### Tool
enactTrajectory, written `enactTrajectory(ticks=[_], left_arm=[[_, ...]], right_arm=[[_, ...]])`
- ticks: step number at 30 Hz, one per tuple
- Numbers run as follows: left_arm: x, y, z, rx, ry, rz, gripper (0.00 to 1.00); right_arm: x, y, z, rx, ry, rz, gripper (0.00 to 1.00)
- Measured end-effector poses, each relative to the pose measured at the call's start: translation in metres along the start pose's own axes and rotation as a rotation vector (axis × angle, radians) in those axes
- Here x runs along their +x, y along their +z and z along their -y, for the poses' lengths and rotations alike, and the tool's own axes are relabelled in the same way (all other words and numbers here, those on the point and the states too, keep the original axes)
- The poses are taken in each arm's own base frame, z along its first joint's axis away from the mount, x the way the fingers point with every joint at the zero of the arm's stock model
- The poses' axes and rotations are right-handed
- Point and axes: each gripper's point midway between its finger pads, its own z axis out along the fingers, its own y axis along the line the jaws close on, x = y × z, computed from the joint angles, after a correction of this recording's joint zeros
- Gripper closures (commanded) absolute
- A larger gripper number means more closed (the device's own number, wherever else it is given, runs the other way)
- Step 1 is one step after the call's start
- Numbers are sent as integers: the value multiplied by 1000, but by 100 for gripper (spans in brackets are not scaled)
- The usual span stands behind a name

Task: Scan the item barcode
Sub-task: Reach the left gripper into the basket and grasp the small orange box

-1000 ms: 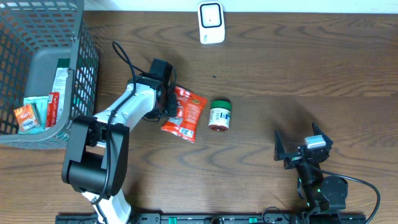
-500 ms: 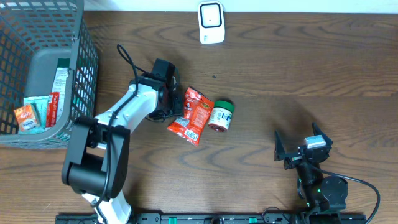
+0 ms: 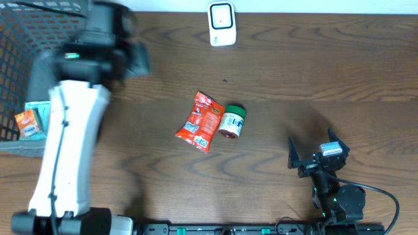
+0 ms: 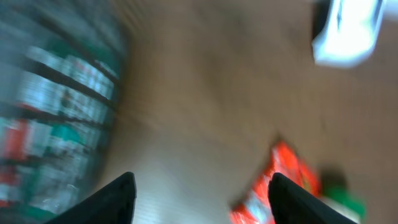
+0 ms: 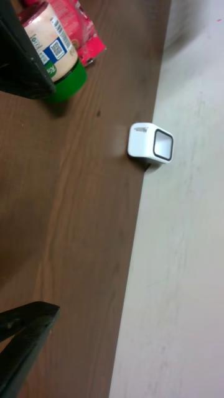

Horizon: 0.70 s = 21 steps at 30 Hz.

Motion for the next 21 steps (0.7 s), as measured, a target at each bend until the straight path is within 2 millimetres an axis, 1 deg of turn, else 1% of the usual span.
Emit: enactTrajectory(ticks=[1, 2, 3, 5, 7, 8, 9, 10, 11, 12, 14, 16, 19, 21], left_arm=[[-15, -9, -19, -36, -40, 48, 27], [-24, -14, -38, -70, -78, 78, 27], [-30, -18, -61, -115, -121, 98, 27], [-34, -19, -104, -200, -198, 106, 26], [-34, -12, -145, -276, -273, 97, 26], [-32, -7, -163, -307, -303, 82, 26], [-30, -2, -174, -330, -322, 69, 26], [-23, 10, -201, -374, -368, 31, 27], [-17, 19, -217, -400, -394, 1, 26], [-11, 28, -229, -419, -413, -31, 26], [10, 51, -256, -478, -450, -125, 27], [25, 70, -275, -532, -461, -193, 27], [42, 94, -288, -576, -457, -271, 27], [53, 106, -293, -602, -448, -315, 28]], right_arm=[[0, 0, 0, 0, 0, 0, 1], [0, 0, 0, 0, 0, 0, 1], [0, 0, 0, 0, 0, 0, 1], [0, 0, 0, 0, 0, 0, 1], [0, 0, 0, 0, 0, 0, 1], [0, 0, 0, 0, 0, 0, 1], [0, 0, 0, 0, 0, 0, 1], [0, 0, 0, 0, 0, 0, 1], [0, 0, 0, 0, 0, 0, 1], [0, 0, 0, 0, 0, 0, 1], [0, 0, 0, 0, 0, 0, 1], [0, 0, 0, 0, 0, 0, 1], [0, 0, 0, 0, 0, 0, 1], [0, 0, 0, 0, 0, 0, 1]])
